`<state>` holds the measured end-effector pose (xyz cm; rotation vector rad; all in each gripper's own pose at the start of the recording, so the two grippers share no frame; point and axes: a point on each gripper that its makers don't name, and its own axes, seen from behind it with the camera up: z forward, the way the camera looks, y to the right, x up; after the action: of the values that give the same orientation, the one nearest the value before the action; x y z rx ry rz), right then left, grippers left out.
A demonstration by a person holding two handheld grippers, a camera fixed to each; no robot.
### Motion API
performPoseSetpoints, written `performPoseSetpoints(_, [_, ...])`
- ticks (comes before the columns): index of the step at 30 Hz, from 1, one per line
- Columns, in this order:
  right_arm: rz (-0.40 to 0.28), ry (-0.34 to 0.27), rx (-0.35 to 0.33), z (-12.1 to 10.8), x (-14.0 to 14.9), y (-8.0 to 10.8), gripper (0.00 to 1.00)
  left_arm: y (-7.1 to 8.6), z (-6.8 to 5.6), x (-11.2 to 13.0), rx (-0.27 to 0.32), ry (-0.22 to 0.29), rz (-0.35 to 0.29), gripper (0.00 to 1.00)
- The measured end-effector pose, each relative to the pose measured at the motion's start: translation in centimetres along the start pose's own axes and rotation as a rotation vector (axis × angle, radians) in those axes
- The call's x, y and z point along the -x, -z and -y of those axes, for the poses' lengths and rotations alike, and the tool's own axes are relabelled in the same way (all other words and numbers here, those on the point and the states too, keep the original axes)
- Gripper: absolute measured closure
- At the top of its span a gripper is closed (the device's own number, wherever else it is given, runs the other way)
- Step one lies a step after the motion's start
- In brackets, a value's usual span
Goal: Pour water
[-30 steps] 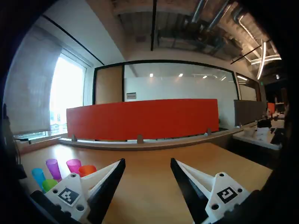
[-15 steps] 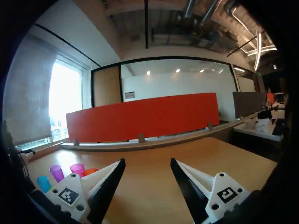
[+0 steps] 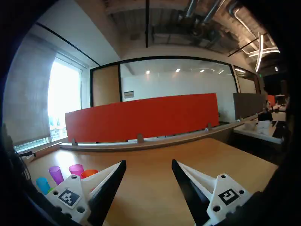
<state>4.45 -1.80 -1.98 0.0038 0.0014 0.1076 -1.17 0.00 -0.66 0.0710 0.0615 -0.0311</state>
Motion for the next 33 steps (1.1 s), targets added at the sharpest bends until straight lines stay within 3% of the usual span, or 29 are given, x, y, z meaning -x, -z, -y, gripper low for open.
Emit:
performPoseSetpoints(14, [0.001,-0.005,-0.008,0.3,-0.2,0.1,0.07,-0.3,-0.3,1.2,-0.004,0.017,0.003,0.18])
performPoseSetpoints(33, [-0.004,-0.013,-0.012,0.2,-0.9,0.2,0.07,-0.6,-0.3,2.4,-0.004,0.003,0.034,0.17])
